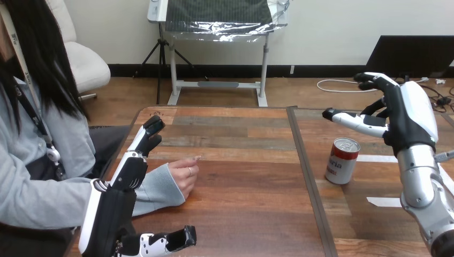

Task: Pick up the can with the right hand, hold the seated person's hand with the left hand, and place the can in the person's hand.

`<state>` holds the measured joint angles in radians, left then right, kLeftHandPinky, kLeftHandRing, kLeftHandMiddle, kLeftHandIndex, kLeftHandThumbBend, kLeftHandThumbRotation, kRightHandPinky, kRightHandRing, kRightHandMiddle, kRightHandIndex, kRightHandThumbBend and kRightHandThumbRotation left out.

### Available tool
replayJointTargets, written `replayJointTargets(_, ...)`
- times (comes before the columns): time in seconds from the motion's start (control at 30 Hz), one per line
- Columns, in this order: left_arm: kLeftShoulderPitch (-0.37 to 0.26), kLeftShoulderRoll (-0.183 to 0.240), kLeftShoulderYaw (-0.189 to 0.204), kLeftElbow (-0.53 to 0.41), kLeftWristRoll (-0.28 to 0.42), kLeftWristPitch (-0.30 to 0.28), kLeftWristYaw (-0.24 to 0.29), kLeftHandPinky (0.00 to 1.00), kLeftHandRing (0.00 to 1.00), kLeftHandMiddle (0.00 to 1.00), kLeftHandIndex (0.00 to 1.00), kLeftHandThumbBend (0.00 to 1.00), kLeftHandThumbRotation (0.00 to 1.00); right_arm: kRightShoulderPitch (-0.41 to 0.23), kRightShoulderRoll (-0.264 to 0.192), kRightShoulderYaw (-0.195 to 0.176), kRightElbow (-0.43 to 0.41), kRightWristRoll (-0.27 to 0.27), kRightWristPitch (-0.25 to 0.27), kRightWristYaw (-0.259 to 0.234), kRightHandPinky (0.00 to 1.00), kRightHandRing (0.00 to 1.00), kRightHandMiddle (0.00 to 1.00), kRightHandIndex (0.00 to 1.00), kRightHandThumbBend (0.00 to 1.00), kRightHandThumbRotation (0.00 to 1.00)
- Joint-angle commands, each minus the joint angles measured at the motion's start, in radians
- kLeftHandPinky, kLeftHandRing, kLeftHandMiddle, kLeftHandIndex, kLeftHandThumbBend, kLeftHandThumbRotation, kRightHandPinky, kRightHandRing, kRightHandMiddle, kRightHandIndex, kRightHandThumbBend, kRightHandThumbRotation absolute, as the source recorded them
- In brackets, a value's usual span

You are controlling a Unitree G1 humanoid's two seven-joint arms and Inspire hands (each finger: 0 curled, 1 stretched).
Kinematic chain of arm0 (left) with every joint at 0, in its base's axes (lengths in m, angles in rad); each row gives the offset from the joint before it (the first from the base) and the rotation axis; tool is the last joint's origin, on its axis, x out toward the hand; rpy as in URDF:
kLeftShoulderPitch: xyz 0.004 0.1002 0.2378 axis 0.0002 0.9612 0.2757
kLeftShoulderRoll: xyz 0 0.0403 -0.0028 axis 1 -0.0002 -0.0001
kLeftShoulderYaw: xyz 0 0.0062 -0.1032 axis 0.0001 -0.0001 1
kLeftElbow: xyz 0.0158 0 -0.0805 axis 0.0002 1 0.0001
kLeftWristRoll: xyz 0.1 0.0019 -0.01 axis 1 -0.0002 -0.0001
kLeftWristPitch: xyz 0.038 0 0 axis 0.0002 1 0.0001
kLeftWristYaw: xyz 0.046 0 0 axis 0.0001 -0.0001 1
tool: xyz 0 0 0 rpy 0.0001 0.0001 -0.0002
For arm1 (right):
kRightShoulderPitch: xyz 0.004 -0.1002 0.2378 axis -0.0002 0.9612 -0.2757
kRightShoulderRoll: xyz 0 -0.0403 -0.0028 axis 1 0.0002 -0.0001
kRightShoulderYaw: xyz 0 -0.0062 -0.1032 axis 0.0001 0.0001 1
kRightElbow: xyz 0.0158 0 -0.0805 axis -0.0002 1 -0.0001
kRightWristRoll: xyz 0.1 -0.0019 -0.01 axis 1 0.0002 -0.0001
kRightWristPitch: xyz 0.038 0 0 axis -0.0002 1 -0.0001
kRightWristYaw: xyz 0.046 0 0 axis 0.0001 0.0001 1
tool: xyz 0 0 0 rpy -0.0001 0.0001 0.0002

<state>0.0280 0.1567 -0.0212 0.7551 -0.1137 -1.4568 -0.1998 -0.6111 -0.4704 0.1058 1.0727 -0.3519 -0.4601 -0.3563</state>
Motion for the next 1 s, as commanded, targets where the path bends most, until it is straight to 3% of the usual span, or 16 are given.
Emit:
replayJointTargets(0.0,-0.065,0.022,-0.013,0.0,-0.03,-0.011,-0.01,0.91,0.96,0.95,0.9,1.0,0.54,-0.075,-0.006,-0.037,0.057,0.033,-0.03,0.001,0.42,0.54,0.8,0.82,1.0,0.47)
replayJointTargets(0.1,-0.067,0.025,-0.017,0.002,-0.038,-0.015,-0.013,0.89,0.96,0.95,0.9,1.0,0.54,-0.082,-0.001,-0.051,0.086,0.056,-0.044,0.017,0.39,0.48,0.82,0.84,1.0,0.48)
replayJointTargets(0.27,-0.068,0.024,-0.004,0.009,-0.031,-0.023,-0.016,0.89,0.96,0.95,0.9,1.0,0.54,-0.096,0.003,-0.057,0.125,0.076,-0.04,0.035,0.46,0.57,0.85,0.87,1.0,0.49)
replayJointTargets(0.33,-0.064,0.024,-0.005,0.004,-0.034,-0.016,-0.018,0.89,0.96,0.95,0.9,1.0,0.55,-0.102,0.009,-0.074,0.144,0.1,-0.036,0.064,0.47,0.58,0.86,0.88,1.0,0.5)
replayJointTargets(0.6,-0.061,0.031,-0.004,0.004,-0.03,-0.026,-0.021,0.91,0.97,0.96,0.91,1.0,0.56,-0.111,0.02,-0.097,0.189,0.132,-0.037,0.096,0.41,0.52,0.86,0.9,1.0,0.49)
replayJointTargets(0.7,-0.059,0.03,-0.003,0.0,-0.033,-0.023,-0.02,0.91,0.96,0.96,0.9,1.0,0.55,-0.114,0.025,-0.11,0.204,0.148,-0.027,0.115,0.32,0.4,0.86,0.9,1.0,0.49)
replayJointTargets(0.8,-0.06,0.034,-0.001,0.003,-0.029,-0.029,-0.021,0.91,0.95,0.95,0.9,1.0,0.56,-0.115,0.029,-0.118,0.215,0.156,-0.019,0.132,0.27,0.36,0.85,0.91,1.0,0.5)
replayJointTargets(0.9,-0.06,0.037,-0.003,0.005,-0.031,-0.033,-0.023,0.93,0.95,0.96,0.91,1.0,0.56,-0.115,0.033,-0.125,0.224,0.163,-0.009,0.146,0.25,0.34,0.84,0.91,1.0,0.51)
replayJointTargets(0.97,-0.055,0.035,-0.001,-0.001,-0.033,-0.026,-0.021,0.92,0.94,0.95,0.9,1.0,0.56,-0.114,0.038,-0.137,0.228,0.176,-0.004,0.161,0.28,0.41,0.84,0.92,1.0,0.52)
